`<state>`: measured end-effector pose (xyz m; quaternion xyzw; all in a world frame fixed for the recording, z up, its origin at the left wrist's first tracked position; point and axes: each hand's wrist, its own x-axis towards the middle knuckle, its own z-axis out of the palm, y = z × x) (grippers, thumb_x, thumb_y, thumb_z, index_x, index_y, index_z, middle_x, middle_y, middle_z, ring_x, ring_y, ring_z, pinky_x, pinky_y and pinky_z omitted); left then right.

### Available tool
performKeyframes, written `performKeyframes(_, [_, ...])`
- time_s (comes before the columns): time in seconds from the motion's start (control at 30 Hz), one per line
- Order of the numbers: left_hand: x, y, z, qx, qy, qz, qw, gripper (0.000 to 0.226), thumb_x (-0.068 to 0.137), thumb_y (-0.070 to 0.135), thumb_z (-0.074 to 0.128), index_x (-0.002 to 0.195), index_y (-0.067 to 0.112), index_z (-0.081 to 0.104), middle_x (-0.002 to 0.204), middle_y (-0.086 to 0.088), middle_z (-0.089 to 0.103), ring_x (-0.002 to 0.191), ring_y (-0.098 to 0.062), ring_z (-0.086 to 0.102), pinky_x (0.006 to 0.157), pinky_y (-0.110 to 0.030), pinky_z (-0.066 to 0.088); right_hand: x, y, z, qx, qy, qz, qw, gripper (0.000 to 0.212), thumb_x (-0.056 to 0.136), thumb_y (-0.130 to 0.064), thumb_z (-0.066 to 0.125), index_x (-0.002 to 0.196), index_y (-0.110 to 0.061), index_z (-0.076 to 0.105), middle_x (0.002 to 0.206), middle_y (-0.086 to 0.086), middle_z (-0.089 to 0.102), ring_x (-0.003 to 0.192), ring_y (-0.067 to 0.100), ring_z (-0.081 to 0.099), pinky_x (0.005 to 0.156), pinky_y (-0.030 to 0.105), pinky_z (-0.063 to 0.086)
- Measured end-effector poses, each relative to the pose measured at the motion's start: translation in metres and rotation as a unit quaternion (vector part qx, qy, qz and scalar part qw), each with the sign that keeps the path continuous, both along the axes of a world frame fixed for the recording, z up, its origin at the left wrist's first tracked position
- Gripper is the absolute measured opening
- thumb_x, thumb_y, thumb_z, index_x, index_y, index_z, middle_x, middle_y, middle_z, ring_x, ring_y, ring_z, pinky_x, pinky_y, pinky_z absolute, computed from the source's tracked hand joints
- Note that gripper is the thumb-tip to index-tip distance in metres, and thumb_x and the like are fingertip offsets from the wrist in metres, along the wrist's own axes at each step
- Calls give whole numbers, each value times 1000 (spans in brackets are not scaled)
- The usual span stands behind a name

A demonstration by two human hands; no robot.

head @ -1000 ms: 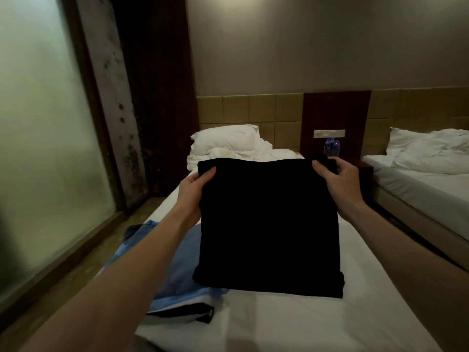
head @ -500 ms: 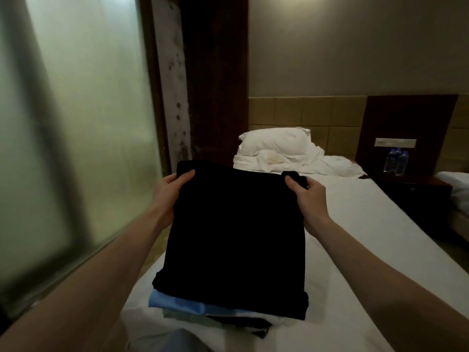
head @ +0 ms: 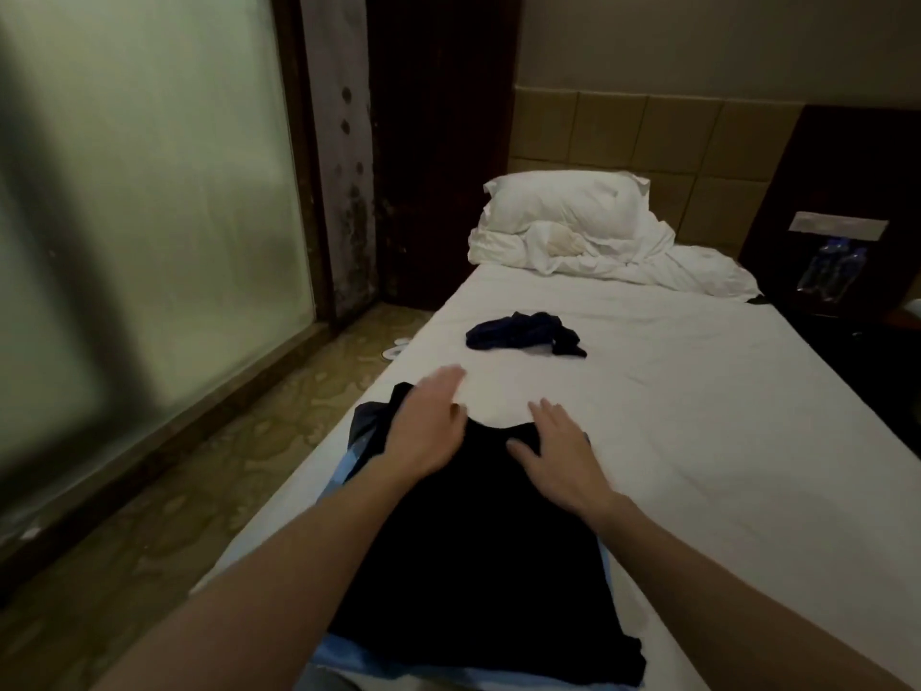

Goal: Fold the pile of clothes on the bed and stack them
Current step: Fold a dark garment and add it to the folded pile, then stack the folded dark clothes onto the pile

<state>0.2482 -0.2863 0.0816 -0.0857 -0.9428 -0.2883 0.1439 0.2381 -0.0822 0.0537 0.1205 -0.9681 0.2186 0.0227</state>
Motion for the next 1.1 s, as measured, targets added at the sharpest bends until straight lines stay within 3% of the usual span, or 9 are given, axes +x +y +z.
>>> performKeyframes(0.07, [0, 7, -31, -155, -42, -115, 980, 53, 104, 38, 41, 153, 18, 35, 161, 3, 29, 149, -13, 21, 123, -31, 12, 3, 0, -22, 93, 1, 46, 995, 68, 101, -56, 32, 157, -20, 17, 166, -1, 9, 153, 18, 1, 123, 43, 3])
performKeyframes(0.17, [-3, 9, -61, -269, -114, -132, 947, 62, 104, 54, 22, 157, 22, 25, 165, 6, 17, 152, -9, 8, 124, -34, 4, 1, 7, -36, 128, -4, 49, 991, 67, 102, -58, 20, 158, -22, 14, 166, -5, 4, 152, 13, -7, 122, 41, -4])
performKeyframes(0.4, [-27, 30, -59, -272, -85, -99, 954, 67, 103, 58, 17, 158, 21, 16, 166, 6, 10, 152, -9, 3, 125, -34, 1, -26, 43, -29, 134, -30, -11, 990, 73, 98, -65, 11, 159, -26, 4, 166, -7, -1, 152, 18, -9, 123, 48, -2])
performKeyframes(0.63, [-79, 88, -40, -242, -55, -73, 966, 65, 103, 55, 19, 158, 21, 17, 166, 5, 13, 152, -11, 7, 125, -37, 4, -81, 99, -6, 136, -2, -63, 989, 67, 103, -55, 18, 159, -22, 3, 166, -2, 0, 153, 21, -5, 123, 48, 3])
performKeyframes(0.93, [-238, 150, -58, -216, -57, -10, 975, 62, 104, 50, 29, 158, 23, 17, 165, 4, 14, 152, -14, 12, 124, -39, 11, -236, 150, -11, 132, -4, -85, 988, 72, 102, -46, 40, 158, -17, 6, 166, 2, 8, 153, 23, 5, 123, 45, 11])
performKeyframes(1.1, [-357, 151, -101, -205, -37, 31, 978, 61, 101, 49, 39, 155, 24, 26, 163, 4, 24, 149, -14, 24, 122, -37, 21, -363, 153, -48, 76, 10, -95, 992, 71, 97, -39, 54, 154, -14, 19, 154, 3, 34, 142, 24, 31, 111, 37, 32])
